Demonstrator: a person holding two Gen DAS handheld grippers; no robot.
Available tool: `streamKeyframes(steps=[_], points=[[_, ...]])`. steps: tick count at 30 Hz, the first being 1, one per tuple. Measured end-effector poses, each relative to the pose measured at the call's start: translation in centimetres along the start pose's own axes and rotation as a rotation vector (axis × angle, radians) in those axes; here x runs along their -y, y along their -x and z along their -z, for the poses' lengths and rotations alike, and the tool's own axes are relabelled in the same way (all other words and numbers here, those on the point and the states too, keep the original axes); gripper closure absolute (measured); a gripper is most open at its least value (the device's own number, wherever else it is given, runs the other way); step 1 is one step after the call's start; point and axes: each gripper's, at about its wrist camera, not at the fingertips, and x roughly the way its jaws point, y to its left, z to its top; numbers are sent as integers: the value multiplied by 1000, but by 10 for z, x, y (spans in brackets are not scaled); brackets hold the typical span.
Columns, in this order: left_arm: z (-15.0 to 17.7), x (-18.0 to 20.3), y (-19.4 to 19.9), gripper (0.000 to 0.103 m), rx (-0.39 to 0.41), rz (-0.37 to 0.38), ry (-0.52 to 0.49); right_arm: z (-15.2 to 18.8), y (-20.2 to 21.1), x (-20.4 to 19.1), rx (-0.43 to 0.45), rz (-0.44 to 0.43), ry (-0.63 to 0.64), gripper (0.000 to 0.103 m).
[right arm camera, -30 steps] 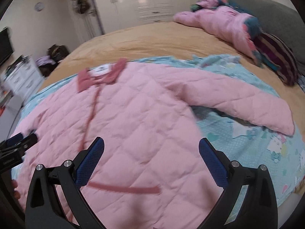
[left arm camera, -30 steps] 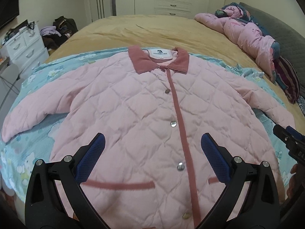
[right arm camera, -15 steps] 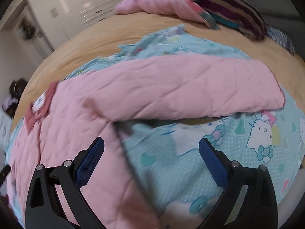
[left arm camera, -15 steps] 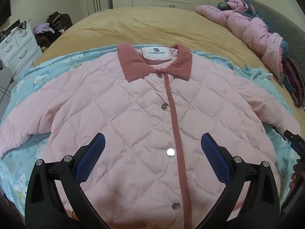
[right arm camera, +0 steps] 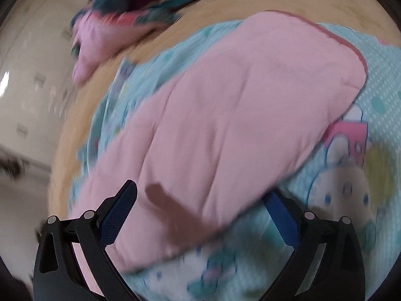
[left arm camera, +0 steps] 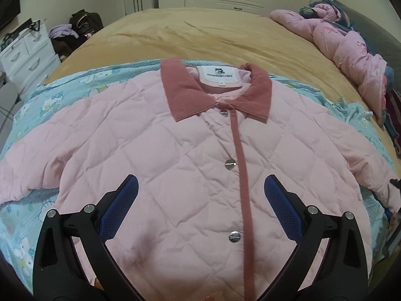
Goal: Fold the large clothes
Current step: 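Grasp the coat sleeve nearest the right tool and lift it, then fold the held sleeve across the coat front and open the right tool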
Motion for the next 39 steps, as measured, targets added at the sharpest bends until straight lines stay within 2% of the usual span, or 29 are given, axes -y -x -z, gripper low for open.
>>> streamKeyframes(steps=[3,5,6,7,9,10,14,17,23,31,39], points=[[0,-6,0,9,-3,-12,13,-17,-7,10,26,-43,-94,5],[-1,-9,2,9,-4,-14,13,-29,-11,10,48,-37,-116,14],[-2,-10,3,9,-4,-16,14,-32,-11,9,58,-33,-114,29],[-3,-12,6,9,-2,-17,17,-37,-13,8,63,-35,-105,60],[-7,-16,10,9,6,-15,24,-44,-12,8,74,-74,-91,75],[-9,-20,14,9,14,-19,30,-48,-8,3,93,-83,-61,80],[-18,-32,22,9,38,-36,52,-51,25,-35,165,-190,65,86],[-24,-45,28,9,51,-19,93,-49,45,-71,193,-269,169,88],[-33,-66,36,9,68,-19,142,-19,89,-159,234,-410,436,88],[-44,-98,50,9,107,6,221,43,118,-249,184,-559,673,88],[-40,-132,52,9,142,74,322,121,127,-305,122,-623,881,88]])
